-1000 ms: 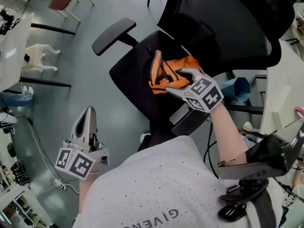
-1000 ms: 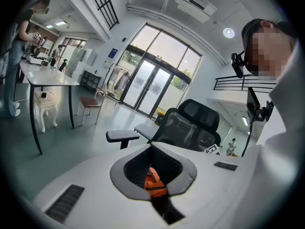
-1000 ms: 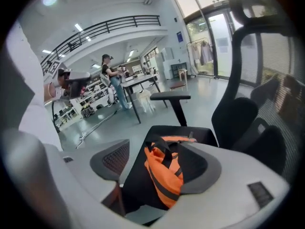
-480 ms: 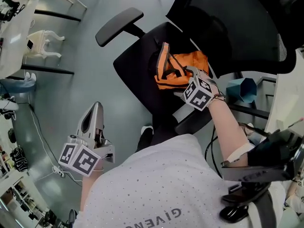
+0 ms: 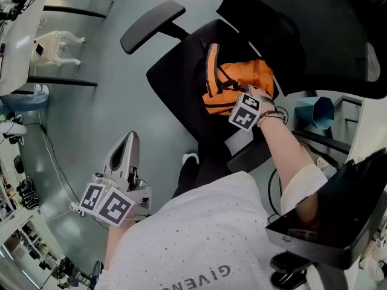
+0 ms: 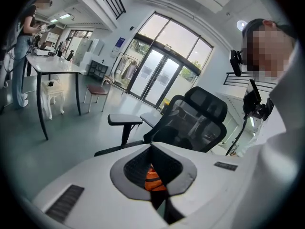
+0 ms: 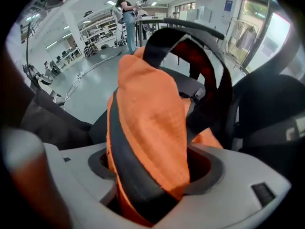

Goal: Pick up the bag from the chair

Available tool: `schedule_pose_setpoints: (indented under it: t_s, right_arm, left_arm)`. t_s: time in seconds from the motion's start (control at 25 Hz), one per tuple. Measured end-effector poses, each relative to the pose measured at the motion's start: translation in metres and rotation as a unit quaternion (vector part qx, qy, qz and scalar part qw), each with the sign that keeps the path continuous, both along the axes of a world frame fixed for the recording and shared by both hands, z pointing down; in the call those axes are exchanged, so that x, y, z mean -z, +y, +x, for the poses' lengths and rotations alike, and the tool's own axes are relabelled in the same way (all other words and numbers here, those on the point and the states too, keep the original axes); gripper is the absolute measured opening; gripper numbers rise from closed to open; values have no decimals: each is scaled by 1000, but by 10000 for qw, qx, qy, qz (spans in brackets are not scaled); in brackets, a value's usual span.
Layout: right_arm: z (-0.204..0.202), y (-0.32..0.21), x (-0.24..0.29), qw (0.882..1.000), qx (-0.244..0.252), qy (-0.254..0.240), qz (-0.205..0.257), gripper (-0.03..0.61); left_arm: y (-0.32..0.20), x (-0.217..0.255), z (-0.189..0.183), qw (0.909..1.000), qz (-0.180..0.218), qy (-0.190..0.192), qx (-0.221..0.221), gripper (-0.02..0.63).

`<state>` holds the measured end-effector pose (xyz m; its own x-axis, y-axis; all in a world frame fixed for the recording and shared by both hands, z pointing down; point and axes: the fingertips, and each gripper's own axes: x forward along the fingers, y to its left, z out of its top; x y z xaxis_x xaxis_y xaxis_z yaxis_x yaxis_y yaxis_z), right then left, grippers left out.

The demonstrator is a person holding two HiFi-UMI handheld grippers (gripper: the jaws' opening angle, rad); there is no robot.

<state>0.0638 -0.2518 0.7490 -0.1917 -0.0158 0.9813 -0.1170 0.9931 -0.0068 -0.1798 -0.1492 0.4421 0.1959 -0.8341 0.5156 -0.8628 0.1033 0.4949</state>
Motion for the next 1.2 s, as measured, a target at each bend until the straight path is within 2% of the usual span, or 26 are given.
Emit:
schedule_pose_setpoints:
  t_s: [0.08,0.2,0.28,0.4,0.6,0.84,0.96,1.04,1.2]
  right_arm:
    - [10,12,-21,9993,-57,272,-236,345]
    - [14,20,-42,9976,-226,517,-408,230]
    - [16,28,-54,9949,-384,687,-634,190]
    - [23,39,-71,9906,-346,1035,-828,196]
    - [26,46,-93,9902,323,1356,-103,213]
    - [22,46,-109,9899,193,1397,106,272]
    - [19,43,-111,9875,230,1557,98,267]
    - [19,41,-112,9863,234,1631,61,240]
    - [18,40,-114,9889,130,1479,58,241]
  left_arm:
    - [4,-10,4,10000,-76,-36,23,-2]
    - [7,-19,3,9998,-126,-81,122,-1]
    - [8,-23,1,9997,-157,-113,155,0]
    - [6,-29,-1,9995,-231,-105,182,-2]
    - [2,-44,5,9991,-388,-83,118,-2]
    - [-6,-61,5,9986,-526,-38,106,-2]
    - [-10,-63,8,9986,-531,9,10,-2]
    - [-12,-63,15,9987,-478,59,-147,-2]
    - [-17,-59,24,9987,-312,37,-395,-2]
